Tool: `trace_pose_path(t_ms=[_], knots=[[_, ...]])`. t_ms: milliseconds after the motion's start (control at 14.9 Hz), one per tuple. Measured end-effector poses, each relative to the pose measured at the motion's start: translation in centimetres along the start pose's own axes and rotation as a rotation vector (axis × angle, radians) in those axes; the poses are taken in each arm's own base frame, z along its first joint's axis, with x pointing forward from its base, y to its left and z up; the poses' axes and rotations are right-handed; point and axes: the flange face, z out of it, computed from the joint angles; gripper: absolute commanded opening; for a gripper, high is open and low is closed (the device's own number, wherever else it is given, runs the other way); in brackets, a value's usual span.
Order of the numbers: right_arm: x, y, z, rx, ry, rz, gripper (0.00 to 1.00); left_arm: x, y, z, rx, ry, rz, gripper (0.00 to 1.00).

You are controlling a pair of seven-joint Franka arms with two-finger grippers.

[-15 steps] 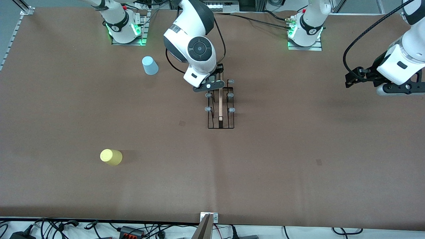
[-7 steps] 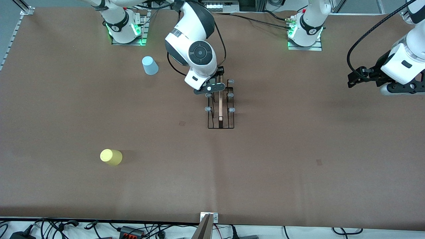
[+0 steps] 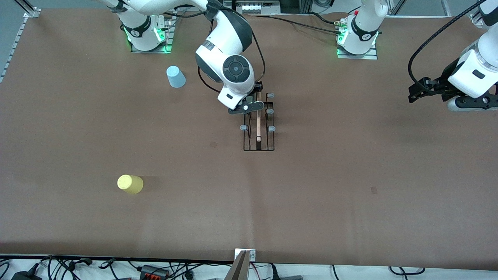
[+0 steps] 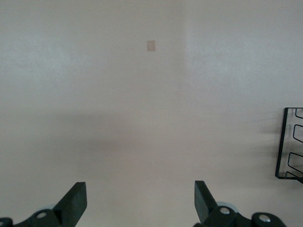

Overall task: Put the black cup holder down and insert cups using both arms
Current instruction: 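Lower the teal cup onto a rack peg with the right gripper, then open the right gripper and move it to the yellow cup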

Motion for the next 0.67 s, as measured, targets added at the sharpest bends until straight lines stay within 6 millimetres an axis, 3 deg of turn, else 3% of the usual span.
trace_pose_path(t_ms=[67, 134, 403, 672], knots=[[0.0, 0.0, 0.1, 0.000, 0.000, 0.000, 0.82, 0.0, 0.0, 0.0, 0.000, 0.001, 0.000, 1.00], [0.0, 0.0, 0.1, 0.000, 0.000, 0.000, 1.00, 0.0, 0.0, 0.0, 0.000, 0.001, 0.000, 1.00], [0.3, -0.1, -0.8, 0.005, 0.016, -0.001, 1.00, 0.0, 0.0, -0.1, 0.000, 0.001, 0.000, 1.00], [0.2, 0.0, -4.8, 0.008, 0.035, 0.001, 1.00, 0.0, 0.0, -0.1, 0.000, 0.002, -0.001, 1.00]])
